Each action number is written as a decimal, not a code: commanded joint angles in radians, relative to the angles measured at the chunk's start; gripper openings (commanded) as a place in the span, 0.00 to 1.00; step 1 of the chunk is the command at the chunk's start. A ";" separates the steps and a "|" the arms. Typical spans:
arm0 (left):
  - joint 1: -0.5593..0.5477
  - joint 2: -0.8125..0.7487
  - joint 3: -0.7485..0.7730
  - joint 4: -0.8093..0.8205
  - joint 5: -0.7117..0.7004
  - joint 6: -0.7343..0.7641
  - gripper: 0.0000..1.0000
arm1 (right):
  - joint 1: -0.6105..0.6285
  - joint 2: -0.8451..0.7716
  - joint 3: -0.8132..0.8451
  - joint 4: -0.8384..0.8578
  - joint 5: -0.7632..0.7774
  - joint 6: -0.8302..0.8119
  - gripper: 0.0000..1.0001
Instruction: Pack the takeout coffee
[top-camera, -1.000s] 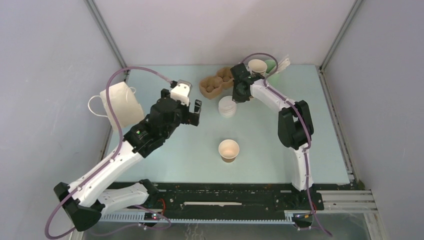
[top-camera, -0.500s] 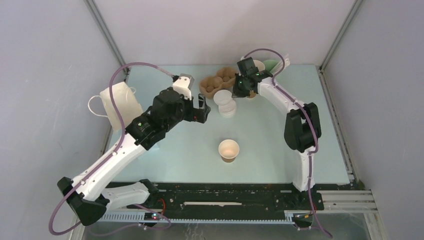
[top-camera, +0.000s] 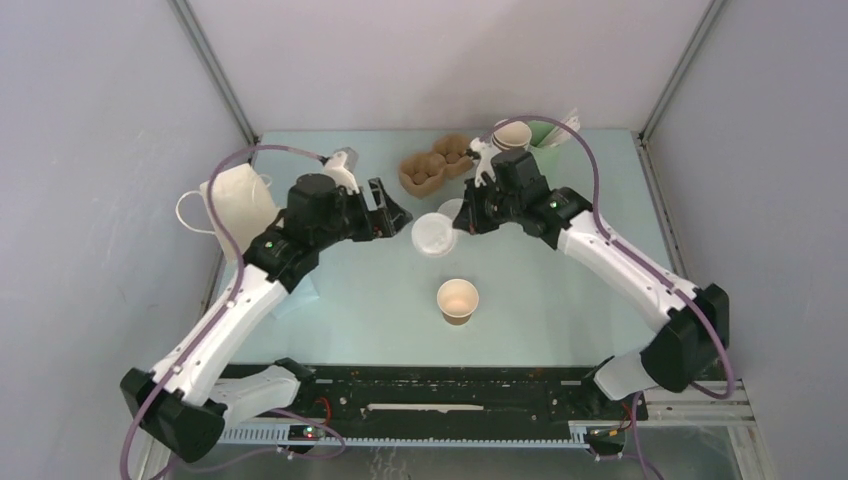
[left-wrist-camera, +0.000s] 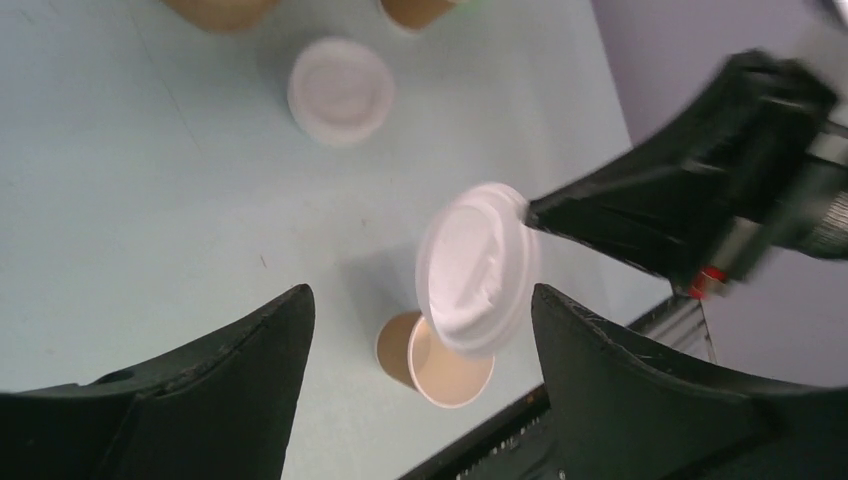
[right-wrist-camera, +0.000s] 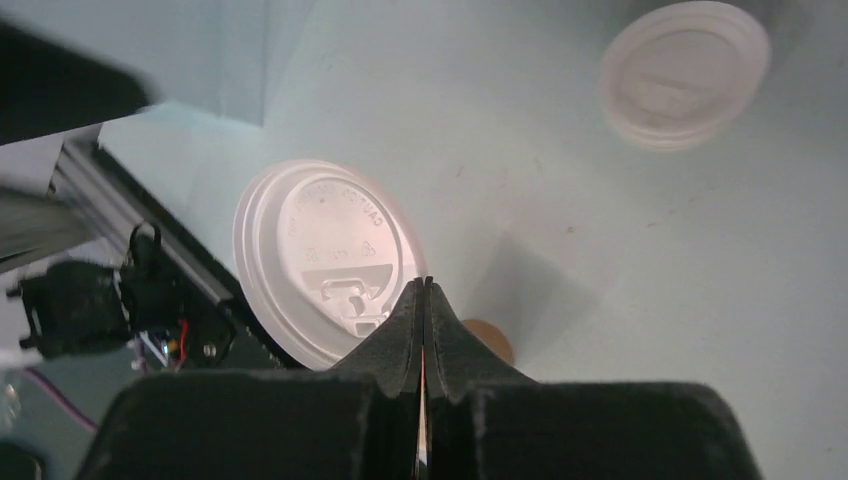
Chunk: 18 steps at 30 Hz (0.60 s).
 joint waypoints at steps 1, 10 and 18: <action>-0.002 0.051 -0.063 0.043 0.151 -0.083 0.81 | 0.102 -0.090 -0.033 -0.009 0.104 -0.097 0.00; -0.117 0.064 -0.057 -0.041 -0.068 -0.010 0.59 | 0.186 -0.117 -0.041 -0.031 0.224 -0.066 0.00; -0.152 0.082 -0.043 -0.061 -0.111 0.001 0.43 | 0.197 -0.128 -0.041 -0.041 0.250 -0.065 0.00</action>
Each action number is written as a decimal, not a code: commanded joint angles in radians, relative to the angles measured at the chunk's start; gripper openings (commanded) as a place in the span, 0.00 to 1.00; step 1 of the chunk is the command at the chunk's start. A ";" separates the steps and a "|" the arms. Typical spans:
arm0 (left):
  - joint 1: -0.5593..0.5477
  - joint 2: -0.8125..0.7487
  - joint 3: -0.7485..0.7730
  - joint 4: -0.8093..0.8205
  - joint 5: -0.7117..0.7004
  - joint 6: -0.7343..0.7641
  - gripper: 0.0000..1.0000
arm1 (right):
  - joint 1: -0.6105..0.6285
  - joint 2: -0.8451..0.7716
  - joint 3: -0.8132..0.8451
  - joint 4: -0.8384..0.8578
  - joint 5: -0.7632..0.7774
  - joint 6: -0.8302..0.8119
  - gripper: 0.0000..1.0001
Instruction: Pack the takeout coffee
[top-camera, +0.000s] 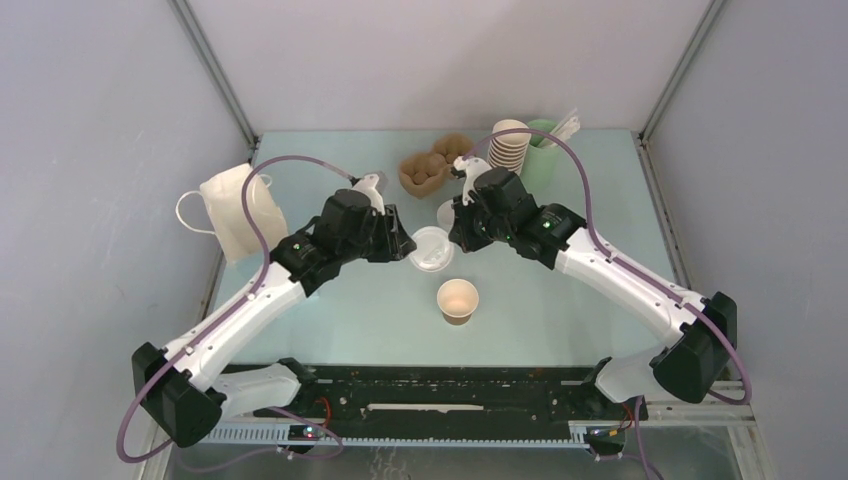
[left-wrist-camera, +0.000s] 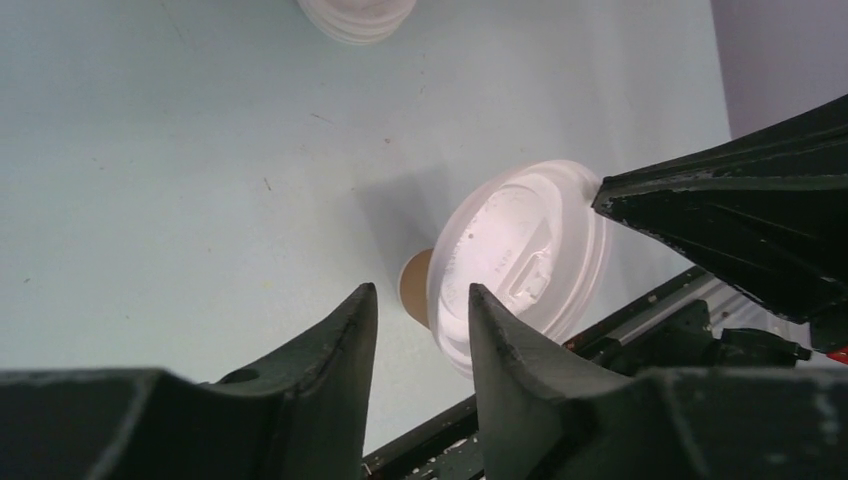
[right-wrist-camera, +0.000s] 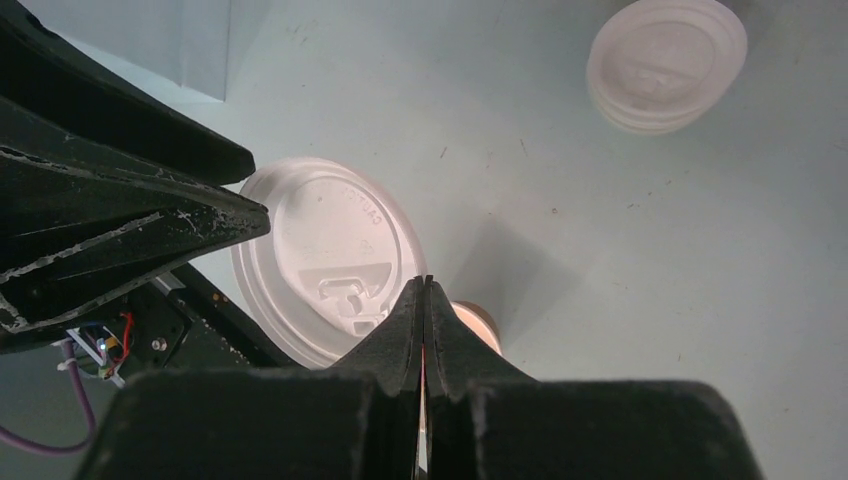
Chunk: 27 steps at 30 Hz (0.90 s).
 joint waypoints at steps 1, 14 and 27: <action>-0.017 0.007 0.028 -0.001 -0.044 0.022 0.41 | 0.012 -0.038 0.003 -0.006 0.036 -0.014 0.00; -0.050 0.038 0.066 -0.033 -0.113 0.039 0.23 | 0.062 -0.034 0.024 -0.041 0.143 -0.019 0.00; -0.031 0.047 0.120 -0.063 -0.093 0.057 0.00 | 0.034 -0.086 0.095 -0.133 0.101 0.005 0.35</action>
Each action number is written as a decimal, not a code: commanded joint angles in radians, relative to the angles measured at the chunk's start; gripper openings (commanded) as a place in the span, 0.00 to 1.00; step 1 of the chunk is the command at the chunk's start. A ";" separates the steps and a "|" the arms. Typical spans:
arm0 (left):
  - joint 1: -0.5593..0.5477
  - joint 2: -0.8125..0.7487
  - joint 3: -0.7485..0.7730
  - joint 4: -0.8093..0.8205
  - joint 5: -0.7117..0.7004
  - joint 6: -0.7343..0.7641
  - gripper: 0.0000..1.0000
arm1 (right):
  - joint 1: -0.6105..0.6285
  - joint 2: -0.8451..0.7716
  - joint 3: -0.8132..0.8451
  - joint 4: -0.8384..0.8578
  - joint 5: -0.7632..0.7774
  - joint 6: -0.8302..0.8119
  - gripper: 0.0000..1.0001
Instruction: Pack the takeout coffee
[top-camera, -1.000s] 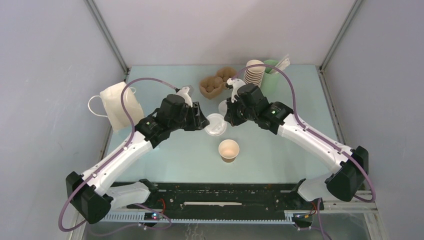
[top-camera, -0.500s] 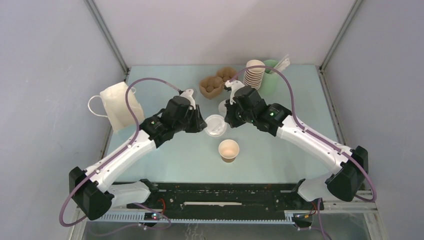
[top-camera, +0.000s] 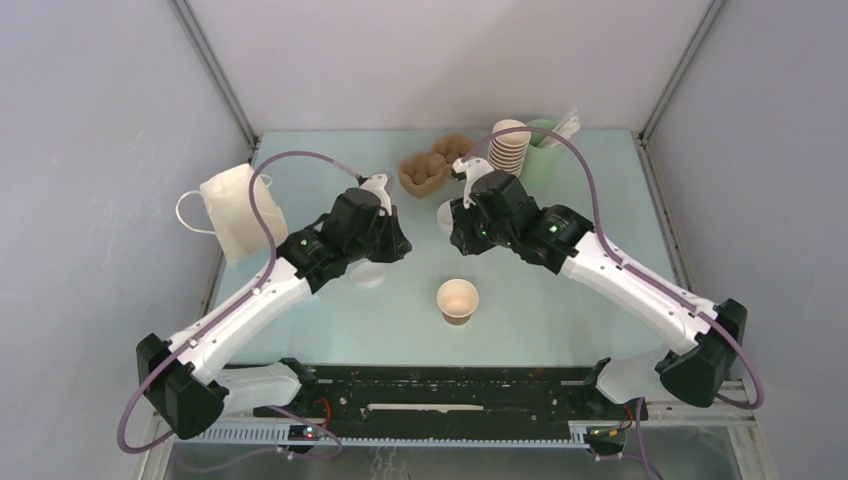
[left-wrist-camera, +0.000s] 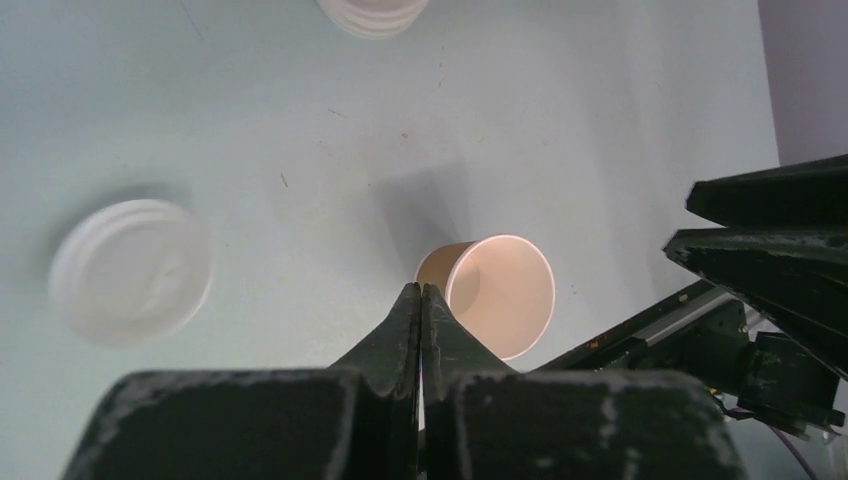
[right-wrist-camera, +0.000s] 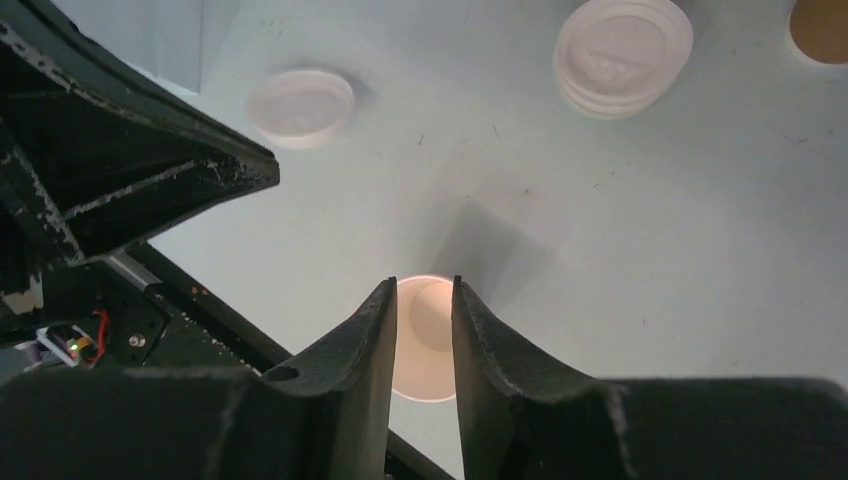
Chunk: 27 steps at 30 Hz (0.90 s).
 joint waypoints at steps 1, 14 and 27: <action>0.012 0.016 0.097 -0.036 -0.050 0.049 0.01 | -0.043 -0.079 0.021 -0.015 -0.060 0.010 0.35; 0.044 0.231 0.005 -0.126 -0.393 0.072 0.72 | -0.154 -0.101 -0.079 0.061 -0.240 0.033 0.38; 0.088 0.447 -0.020 -0.074 -0.390 0.093 0.50 | -0.217 -0.159 -0.194 0.093 -0.307 0.007 0.38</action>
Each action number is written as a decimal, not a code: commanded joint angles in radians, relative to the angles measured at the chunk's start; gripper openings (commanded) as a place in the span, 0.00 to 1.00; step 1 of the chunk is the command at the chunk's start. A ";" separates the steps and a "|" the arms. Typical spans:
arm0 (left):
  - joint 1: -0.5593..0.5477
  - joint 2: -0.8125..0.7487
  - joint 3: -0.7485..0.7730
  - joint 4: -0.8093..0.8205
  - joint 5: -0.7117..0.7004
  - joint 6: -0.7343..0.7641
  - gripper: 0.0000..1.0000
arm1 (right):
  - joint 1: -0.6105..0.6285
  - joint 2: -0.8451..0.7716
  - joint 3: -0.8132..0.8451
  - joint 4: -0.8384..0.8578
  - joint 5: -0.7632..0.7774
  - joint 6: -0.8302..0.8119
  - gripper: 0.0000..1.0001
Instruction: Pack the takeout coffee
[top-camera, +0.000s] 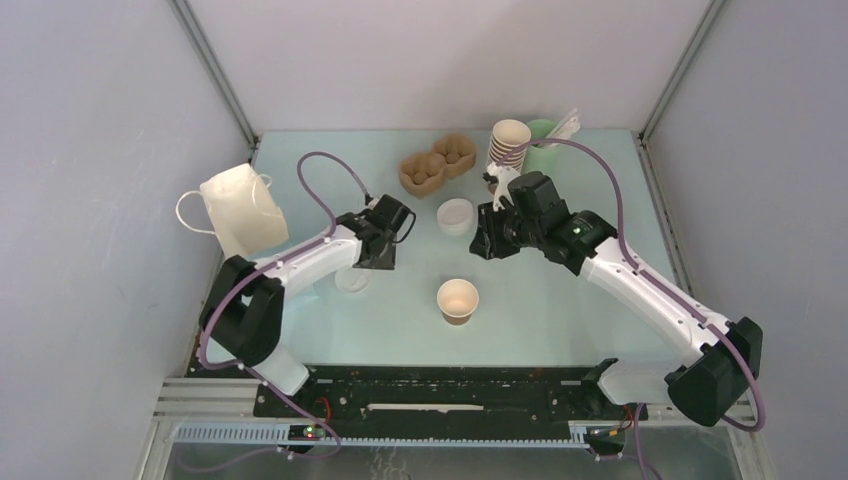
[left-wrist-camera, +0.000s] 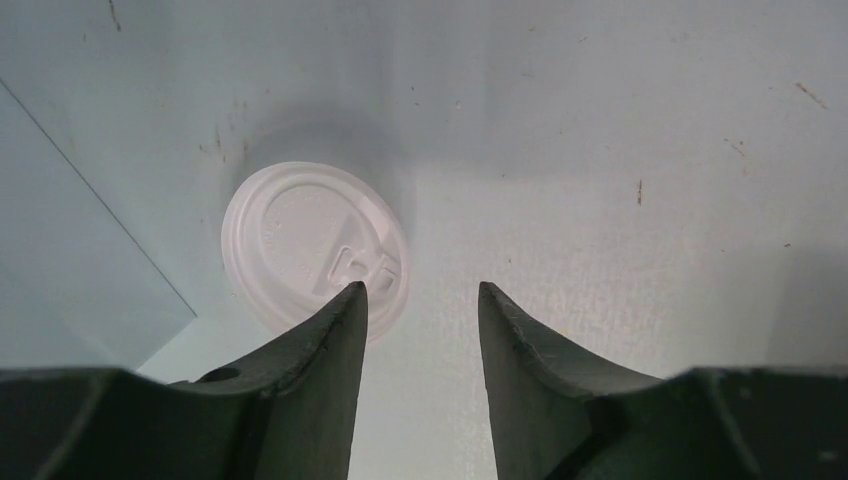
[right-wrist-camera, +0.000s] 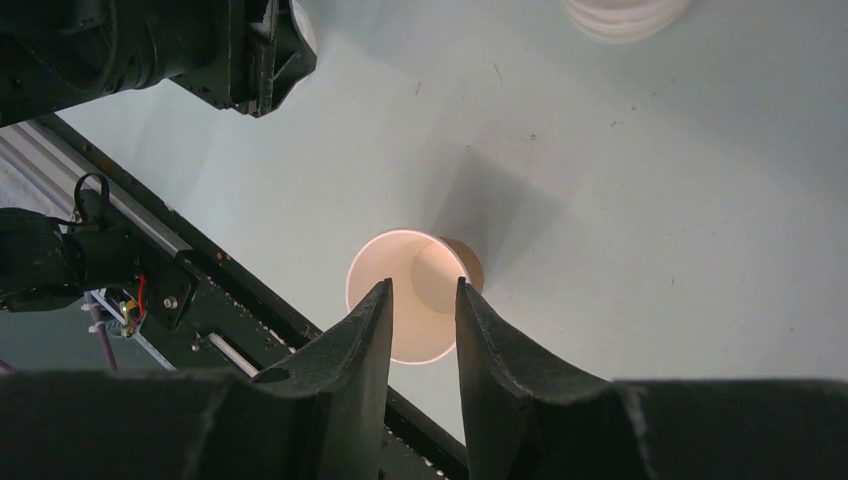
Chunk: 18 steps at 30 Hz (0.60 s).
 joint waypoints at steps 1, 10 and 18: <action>0.002 0.038 -0.029 0.039 -0.030 0.015 0.49 | -0.023 -0.056 -0.020 0.046 -0.044 -0.017 0.38; 0.034 0.089 -0.057 0.080 0.008 0.012 0.43 | -0.041 -0.086 -0.060 0.052 -0.063 -0.030 0.38; 0.033 0.100 -0.075 0.099 0.028 0.009 0.25 | -0.040 -0.093 -0.071 0.054 -0.069 -0.030 0.37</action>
